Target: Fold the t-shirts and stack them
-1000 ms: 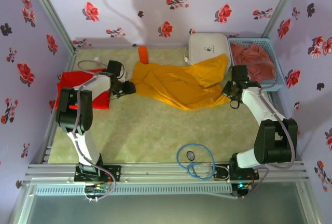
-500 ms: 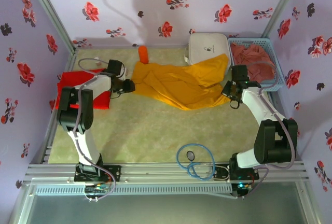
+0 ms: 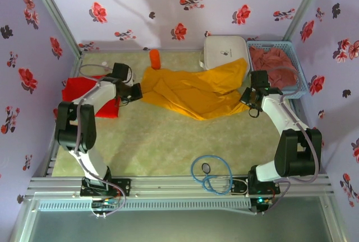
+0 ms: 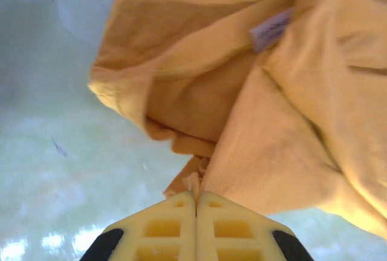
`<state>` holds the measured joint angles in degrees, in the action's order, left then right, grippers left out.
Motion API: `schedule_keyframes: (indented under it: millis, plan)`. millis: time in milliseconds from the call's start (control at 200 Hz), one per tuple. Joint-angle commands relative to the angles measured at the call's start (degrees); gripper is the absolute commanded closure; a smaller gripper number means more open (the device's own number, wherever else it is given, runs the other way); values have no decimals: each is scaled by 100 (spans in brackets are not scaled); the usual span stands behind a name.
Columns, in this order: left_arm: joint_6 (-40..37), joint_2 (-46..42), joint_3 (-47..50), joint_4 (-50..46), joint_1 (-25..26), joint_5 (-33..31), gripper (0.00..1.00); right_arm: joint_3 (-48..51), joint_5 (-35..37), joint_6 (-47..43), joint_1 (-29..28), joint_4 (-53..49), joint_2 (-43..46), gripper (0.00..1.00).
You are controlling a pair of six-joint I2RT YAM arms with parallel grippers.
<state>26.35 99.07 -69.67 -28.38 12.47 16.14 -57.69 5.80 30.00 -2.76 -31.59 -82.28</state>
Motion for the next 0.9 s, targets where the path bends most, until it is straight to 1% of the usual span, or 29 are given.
schedule_keyframes:
  millis: [0, 110, 255, 460, 480, 610, 725, 895]
  plan:
    - [318, -555, -100, -798, -23, 465, 100, -37, 97, 42, 56, -93, 21, 100]
    - [286, -930, -281, -1289, -57, 476, 100, -132, 56, 70, 62, -66, -46, 100]
    - [234, -1317, -608, -1928, -222, 486, 100, -283, 76, 106, 115, -92, -70, 100]
    - [394, -1944, -613, -2389, -403, 513, 100, -372, 163, 87, 248, -278, 30, 100]
    - [441, -2010, -591, -2563, -411, 513, 100, -374, 176, 62, 246, -322, 47, 100]
    - [981, -2655, -59, -2549, -405, 764, 100, -221, 181, -3, 250, -529, 308, 100]
    - [1430, -3373, 596, -2577, -408, 759, 100, 38, -46, -80, 250, -632, 660, 100]
    - [2058, -4371, 1360, -2945, -396, 776, 100, 364, 1, -31, 250, -871, 1195, 100]
